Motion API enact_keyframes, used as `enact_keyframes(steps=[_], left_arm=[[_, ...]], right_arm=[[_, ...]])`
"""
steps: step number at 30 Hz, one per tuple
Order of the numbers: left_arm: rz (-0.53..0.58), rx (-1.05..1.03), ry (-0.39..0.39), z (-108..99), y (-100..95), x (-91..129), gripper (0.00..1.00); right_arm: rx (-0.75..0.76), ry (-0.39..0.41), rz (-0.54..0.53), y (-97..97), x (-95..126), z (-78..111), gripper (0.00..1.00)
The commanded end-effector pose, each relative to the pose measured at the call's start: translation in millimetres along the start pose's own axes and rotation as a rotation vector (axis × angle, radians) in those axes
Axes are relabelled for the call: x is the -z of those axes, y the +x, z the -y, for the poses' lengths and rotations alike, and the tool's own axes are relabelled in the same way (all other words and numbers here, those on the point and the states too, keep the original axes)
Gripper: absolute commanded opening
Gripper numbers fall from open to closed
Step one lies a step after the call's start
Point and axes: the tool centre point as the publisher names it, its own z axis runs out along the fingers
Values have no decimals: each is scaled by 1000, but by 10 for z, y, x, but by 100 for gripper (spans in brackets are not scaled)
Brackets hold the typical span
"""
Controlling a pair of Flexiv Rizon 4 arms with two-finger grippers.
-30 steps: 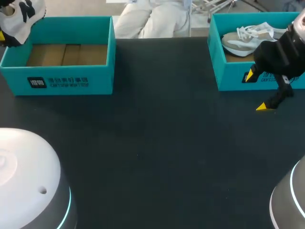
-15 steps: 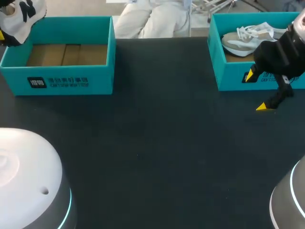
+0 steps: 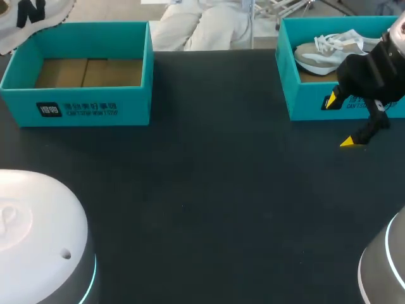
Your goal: Take the shoe out of the shoebox, open the shoe tongue, remove and reinsert the insole, then place the shoe into the shoebox
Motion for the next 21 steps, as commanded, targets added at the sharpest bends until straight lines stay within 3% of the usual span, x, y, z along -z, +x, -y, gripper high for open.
enact_keyframes(steps=[1,9,21], left_arm=[[-89,-847,-89,-98,-75,71,0],[-52,-993,-173,-69,-36,87,0],[-52,-993,-173,-69,-36,87,0]], right_arm=[[0,4,-3,-20,-17,-10,100],[0,4,-3,-20,-17,-10,100],[0,4,-3,-20,-17,-10,100]])
